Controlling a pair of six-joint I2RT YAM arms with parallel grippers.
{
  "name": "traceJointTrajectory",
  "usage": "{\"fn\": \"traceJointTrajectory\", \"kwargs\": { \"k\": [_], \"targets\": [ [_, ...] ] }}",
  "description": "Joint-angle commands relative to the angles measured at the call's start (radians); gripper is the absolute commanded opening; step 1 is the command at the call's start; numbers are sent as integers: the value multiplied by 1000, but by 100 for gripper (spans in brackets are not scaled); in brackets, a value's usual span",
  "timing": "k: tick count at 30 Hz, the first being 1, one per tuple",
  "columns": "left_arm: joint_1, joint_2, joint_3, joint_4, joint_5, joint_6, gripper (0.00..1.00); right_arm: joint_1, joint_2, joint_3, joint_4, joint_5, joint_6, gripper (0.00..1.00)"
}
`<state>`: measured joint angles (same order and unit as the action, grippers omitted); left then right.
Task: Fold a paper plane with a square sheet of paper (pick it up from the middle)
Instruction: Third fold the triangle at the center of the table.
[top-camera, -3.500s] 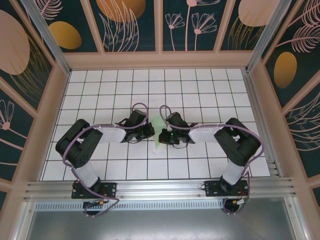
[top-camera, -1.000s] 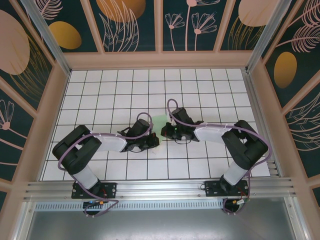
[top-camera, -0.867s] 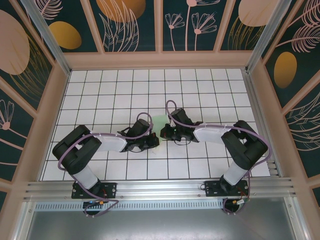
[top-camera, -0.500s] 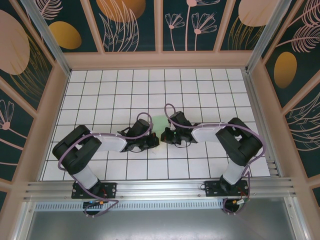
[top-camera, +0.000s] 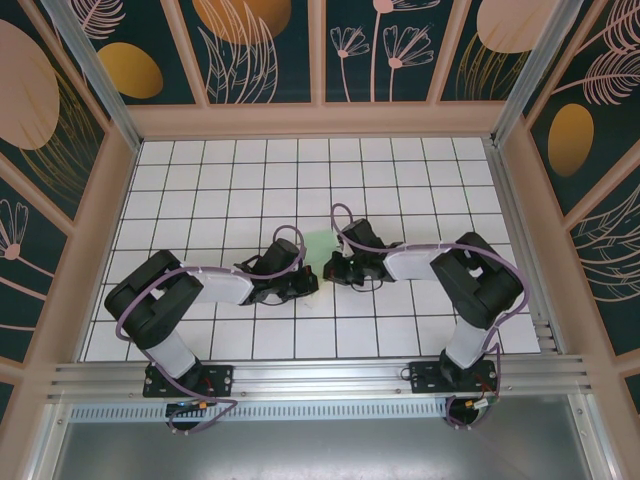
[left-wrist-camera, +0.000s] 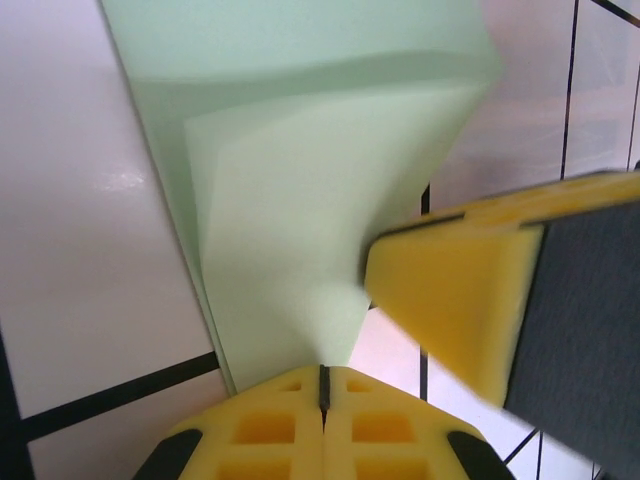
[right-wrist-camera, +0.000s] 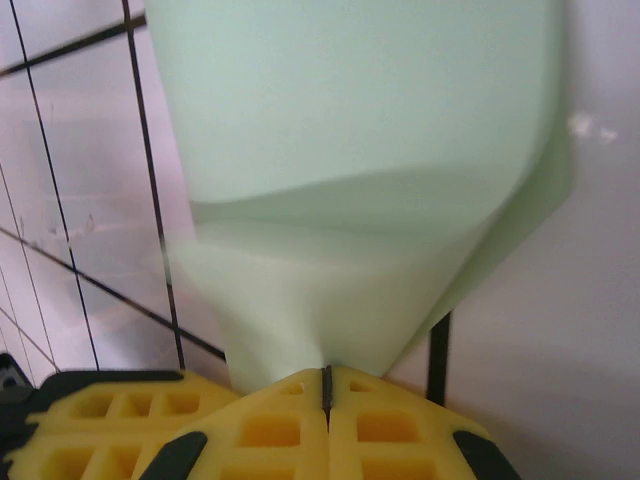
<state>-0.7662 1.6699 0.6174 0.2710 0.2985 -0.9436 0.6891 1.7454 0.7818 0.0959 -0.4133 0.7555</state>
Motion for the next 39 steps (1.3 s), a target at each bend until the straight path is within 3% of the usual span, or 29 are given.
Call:
{"fn": "traceJointTrajectory", "kwargs": {
  "k": [1,12,20,24,32,39],
  "targets": [
    [1,34,-62,-149,-81,32,0,-47,22,20,-34,66,-33,2],
    [1,36,-70,-142,-78,36,0,-135,32,63,-57,104,-92,2],
    [1,31,-62,-145,-85,33,0,-136,-63,87,-71,84,-166,3],
    [1,27,-59,-144,-94,26,0,-86,-106,55,-70,75,-175,4],
    [2,32,-56,-147,-91,28,0,-5,5,83,-61,45,-165,4],
    [1,29,-58,-152,-91,31,0,-34,75,112,-86,77,-171,3]
  ]
}}
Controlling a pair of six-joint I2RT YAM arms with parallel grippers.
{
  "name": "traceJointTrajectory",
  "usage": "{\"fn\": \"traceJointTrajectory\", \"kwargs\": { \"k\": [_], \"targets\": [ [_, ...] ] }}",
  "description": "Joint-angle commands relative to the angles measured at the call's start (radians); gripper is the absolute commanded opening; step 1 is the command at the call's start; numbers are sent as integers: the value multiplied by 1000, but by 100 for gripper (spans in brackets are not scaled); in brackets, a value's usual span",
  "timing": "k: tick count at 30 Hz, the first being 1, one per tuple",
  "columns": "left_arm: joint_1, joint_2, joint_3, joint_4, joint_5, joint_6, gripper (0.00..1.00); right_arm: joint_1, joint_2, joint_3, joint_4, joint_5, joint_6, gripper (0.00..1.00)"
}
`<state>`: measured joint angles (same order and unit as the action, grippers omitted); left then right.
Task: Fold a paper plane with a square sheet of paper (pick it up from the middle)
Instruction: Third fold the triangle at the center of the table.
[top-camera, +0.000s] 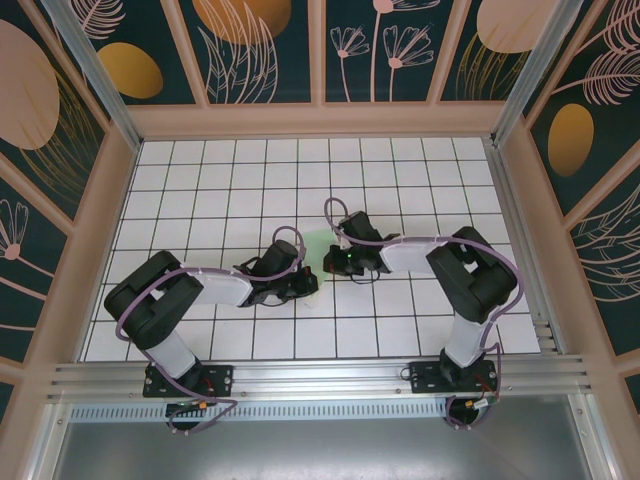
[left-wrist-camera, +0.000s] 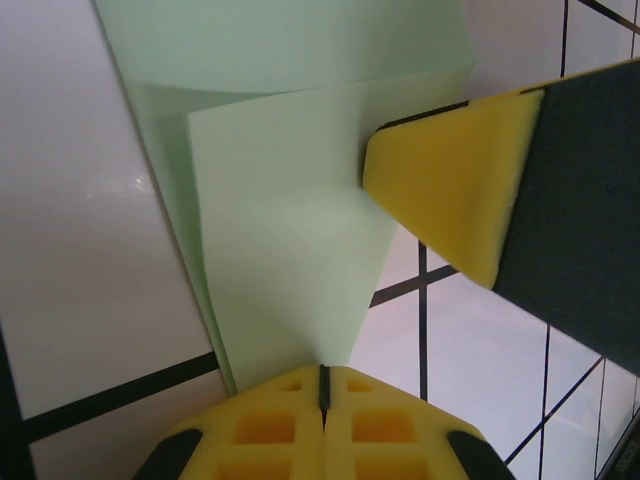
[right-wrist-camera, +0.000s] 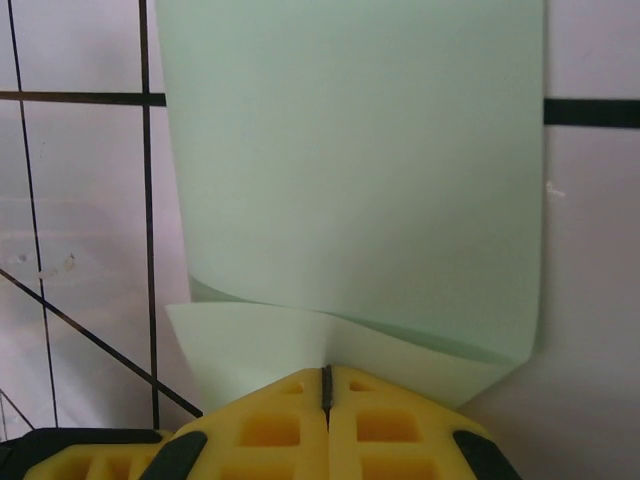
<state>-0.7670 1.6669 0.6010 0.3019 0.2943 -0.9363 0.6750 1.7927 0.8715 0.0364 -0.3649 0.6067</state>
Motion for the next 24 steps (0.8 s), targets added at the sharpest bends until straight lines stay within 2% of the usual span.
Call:
{"fn": "traceJointTrajectory", "kwargs": {
  "k": [1,13,17,24],
  "targets": [
    [2,32,-43,-184,-85,24,0,-34,34,21,-27,32,-22,3],
    [2,36,-35,-188,-79,36,0,-167,32,10,-39,90,2,3],
    [2,19,-21,-193,-75,36,0,-140,-56,26,-43,43,32,4],
    [2,-70,29,-154,-47,37,5,-41,-190,-2,-39,109,49,9]
  ]
}}
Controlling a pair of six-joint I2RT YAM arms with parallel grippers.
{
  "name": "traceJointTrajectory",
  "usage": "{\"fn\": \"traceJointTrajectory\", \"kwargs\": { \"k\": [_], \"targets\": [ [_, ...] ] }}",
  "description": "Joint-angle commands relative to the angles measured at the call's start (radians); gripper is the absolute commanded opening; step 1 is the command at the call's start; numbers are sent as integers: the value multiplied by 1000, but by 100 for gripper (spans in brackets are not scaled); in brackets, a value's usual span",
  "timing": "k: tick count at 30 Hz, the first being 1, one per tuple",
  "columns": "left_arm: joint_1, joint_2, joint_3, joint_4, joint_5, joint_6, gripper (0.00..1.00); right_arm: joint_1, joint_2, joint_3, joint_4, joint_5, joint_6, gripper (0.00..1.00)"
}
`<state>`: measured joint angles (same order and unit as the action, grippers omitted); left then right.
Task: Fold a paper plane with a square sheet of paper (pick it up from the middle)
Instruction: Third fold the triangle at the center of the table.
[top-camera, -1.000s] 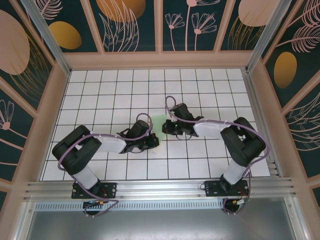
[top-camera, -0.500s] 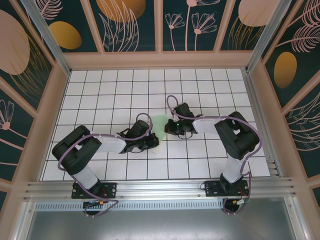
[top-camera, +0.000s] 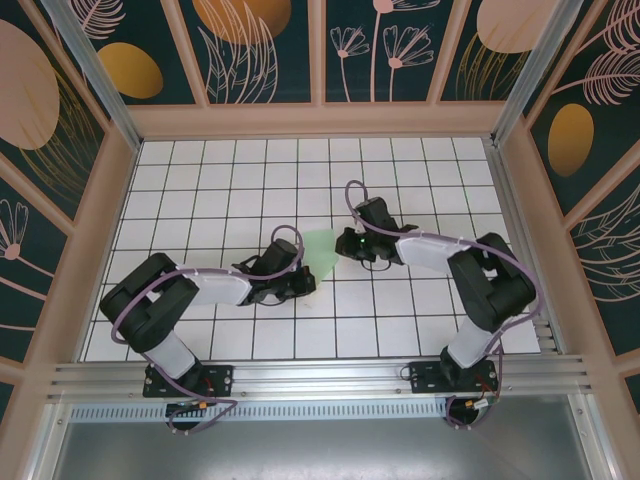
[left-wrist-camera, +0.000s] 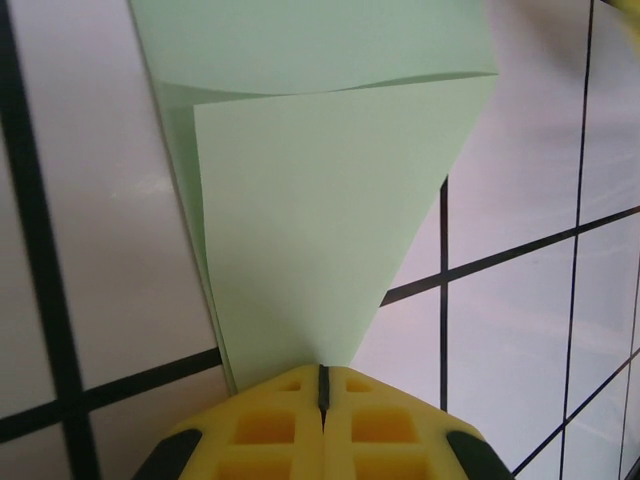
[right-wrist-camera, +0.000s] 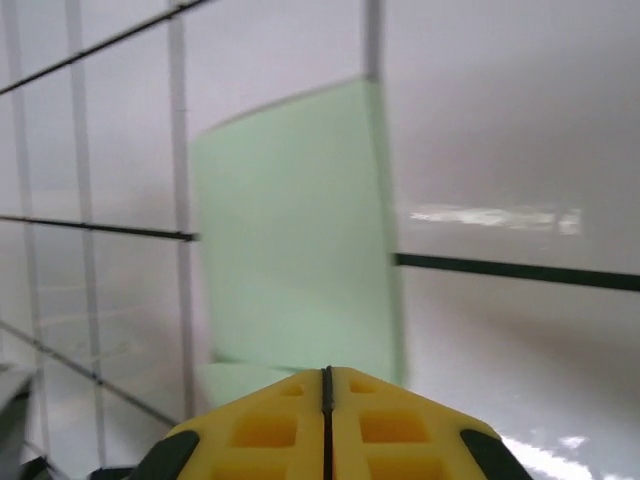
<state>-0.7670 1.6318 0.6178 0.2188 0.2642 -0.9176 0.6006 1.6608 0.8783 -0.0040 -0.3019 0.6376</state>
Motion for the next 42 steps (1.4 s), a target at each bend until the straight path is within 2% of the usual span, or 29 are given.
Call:
{"fn": "traceJointTrajectory", "kwargs": {
  "k": [1,7,14,22,32,42],
  "targets": [
    [2,-42,13,-53,-5,13,5,46,-60,-14,1,49,23,9],
    [2,-27,16,-21,15,7,5,105,8,-23,25,24,52,9],
    [2,-20,-11,-49,10,6,5,108,99,-24,66,-28,76,8],
    [2,-6,-41,-107,-22,17,6,106,169,-8,39,-8,83,7],
    [2,-45,-83,-166,25,70,7,94,188,-1,10,23,95,6],
    [0,-84,-71,-244,26,143,8,86,185,-1,-1,29,96,6]
  ]
}}
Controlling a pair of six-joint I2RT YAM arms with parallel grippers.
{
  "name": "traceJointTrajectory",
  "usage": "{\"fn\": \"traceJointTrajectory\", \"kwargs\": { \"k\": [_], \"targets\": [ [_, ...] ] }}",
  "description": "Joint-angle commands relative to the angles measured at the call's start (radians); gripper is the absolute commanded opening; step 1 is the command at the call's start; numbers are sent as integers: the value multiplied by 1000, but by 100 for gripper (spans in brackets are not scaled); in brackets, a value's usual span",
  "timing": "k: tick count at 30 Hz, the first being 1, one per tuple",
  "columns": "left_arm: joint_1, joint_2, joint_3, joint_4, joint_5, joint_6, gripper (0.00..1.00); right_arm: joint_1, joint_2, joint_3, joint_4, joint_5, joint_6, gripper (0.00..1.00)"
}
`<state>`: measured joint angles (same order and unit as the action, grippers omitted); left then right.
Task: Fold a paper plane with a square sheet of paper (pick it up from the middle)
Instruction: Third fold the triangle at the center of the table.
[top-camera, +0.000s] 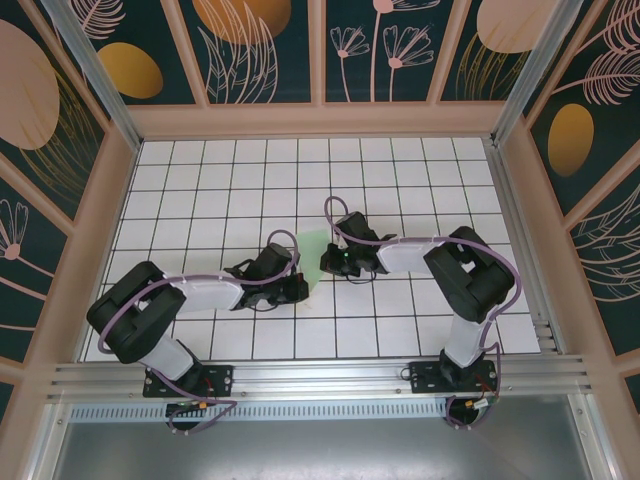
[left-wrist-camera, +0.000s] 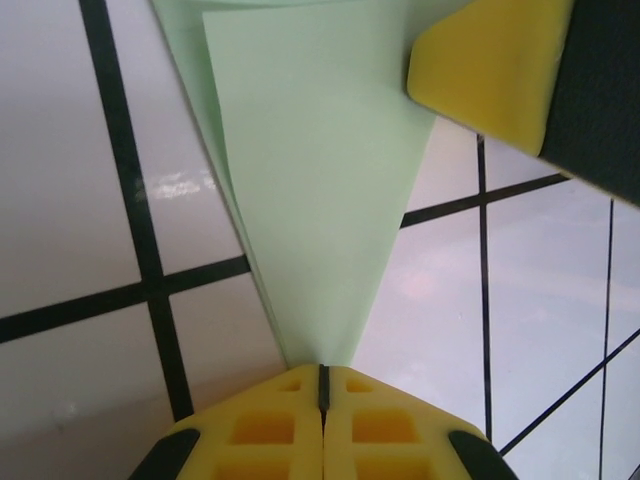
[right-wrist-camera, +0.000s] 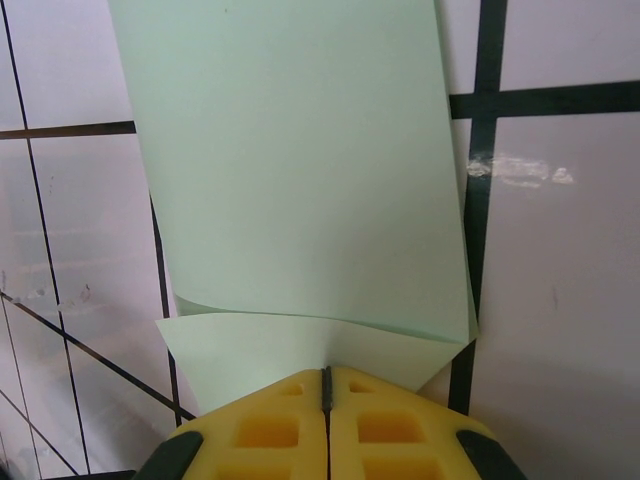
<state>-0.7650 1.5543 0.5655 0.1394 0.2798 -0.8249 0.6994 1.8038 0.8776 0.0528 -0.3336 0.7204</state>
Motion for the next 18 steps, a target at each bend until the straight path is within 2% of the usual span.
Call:
{"fn": "traceJointTrajectory", "kwargs": {
  "k": [1,6,11,14,16,18],
  "targets": [
    [-2,-11,-13,-174,5,58,8,-14,39,-1,-59,59,13,6],
    [-2,-55,21,-184,-11,86,11,-15,9,21,-69,52,5,7],
    [-2,-105,62,-140,-108,49,20,-18,-62,52,-72,46,-9,11],
    [0,-108,71,-69,-130,13,22,-23,-130,45,-61,70,-3,25],
    [0,-95,72,-1,-114,-15,23,-31,-179,18,-43,90,9,38],
    [-2,-76,79,46,-97,-34,23,-45,-219,-17,-25,107,24,46]
  ]
}}
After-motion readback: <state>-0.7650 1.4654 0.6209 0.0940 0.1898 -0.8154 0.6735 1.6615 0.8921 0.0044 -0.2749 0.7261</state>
